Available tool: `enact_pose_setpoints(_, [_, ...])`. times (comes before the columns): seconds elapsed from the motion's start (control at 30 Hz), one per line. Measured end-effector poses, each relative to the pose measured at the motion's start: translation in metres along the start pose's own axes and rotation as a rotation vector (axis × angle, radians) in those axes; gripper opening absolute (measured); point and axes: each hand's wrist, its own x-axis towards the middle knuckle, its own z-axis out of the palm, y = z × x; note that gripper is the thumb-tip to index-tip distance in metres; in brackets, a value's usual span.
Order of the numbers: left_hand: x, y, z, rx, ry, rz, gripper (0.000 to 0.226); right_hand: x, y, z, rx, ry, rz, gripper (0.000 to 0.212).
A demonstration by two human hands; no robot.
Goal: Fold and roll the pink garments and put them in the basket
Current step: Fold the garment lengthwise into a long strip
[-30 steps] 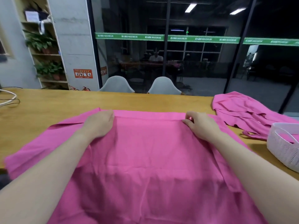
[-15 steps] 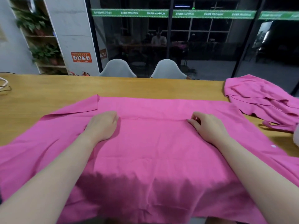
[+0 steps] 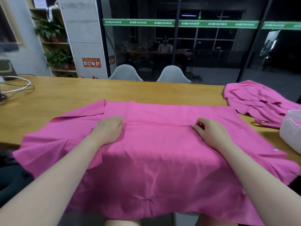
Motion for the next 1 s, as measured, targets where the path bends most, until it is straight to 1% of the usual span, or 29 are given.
enact_pose_setpoints(0.1, [-0.02,0.002,-0.005,-0.017,0.0,0.011,0.027,-0.02,-0.003,-0.006,-0.005,0.013,-0.007,0.021])
enact_pose_setpoints(0.23, [-0.043,0.003,-0.007,-0.01,0.042,0.026,0.025,-0.044,-0.005,-0.013,0.001,0.019,-0.014,0.021])
enact_pose_setpoints(0.4, [-0.042,0.013,-0.02,0.004,-0.02,-0.022,0.024,-0.049,-0.015,-0.022,-0.058,0.061,-0.037,0.02])
enact_pose_setpoints(0.47, [-0.028,0.017,-0.037,-0.015,0.043,-0.044,0.023,-0.037,-0.019,-0.035,-0.06,0.122,-0.065,0.018])
enact_pose_setpoints(0.57, [0.003,0.018,-0.068,-0.05,0.154,-0.017,0.028,-0.003,-0.022,-0.056,-0.035,0.19,-0.076,0.018])
enact_pose_setpoints(0.63, [0.027,0.018,-0.078,-0.03,0.16,-0.018,0.03,0.025,-0.021,-0.059,-0.053,0.168,-0.074,0.019])
enact_pose_setpoints(0.73, [0.06,0.016,-0.067,0.043,0.102,-0.042,0.029,0.061,-0.015,-0.046,-0.105,0.095,-0.052,0.021])
enact_pose_setpoints(0.87, [0.084,0.008,-0.029,0.064,0.0,-0.068,0.024,0.088,-0.005,-0.014,-0.157,-0.012,-0.037,0.022])
enact_pose_setpoints(0.93, [0.087,0.003,-0.005,0.068,-0.004,-0.077,0.023,0.089,0.002,0.002,-0.157,-0.047,-0.037,0.022])
enact_pose_setpoints(1.0, [0.087,-0.002,0.014,0.054,0.006,-0.111,0.025,0.085,0.008,0.017,-0.121,-0.041,-0.02,0.023])
